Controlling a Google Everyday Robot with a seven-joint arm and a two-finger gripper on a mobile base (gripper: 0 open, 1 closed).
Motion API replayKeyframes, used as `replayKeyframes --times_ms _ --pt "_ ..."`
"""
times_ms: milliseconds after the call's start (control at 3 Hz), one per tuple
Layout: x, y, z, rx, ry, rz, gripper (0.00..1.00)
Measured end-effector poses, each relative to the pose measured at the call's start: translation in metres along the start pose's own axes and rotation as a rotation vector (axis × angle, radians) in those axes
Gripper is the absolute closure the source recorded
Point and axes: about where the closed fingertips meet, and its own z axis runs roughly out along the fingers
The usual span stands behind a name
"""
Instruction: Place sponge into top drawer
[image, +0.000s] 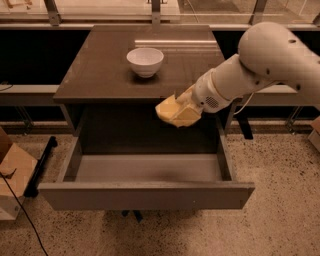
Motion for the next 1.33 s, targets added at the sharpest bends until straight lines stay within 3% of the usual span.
replayKeyframes --times_ms 333,667,1333 --pt "0.028 0.018 0.054 -0.111 0.002 0.003 0.97" --pt "0.051 0.029 0.087 -0.169 0.019 0.021 0.75" --pt "0.105 0.035 0.151 -0.183 0.034 0.121 0.28"
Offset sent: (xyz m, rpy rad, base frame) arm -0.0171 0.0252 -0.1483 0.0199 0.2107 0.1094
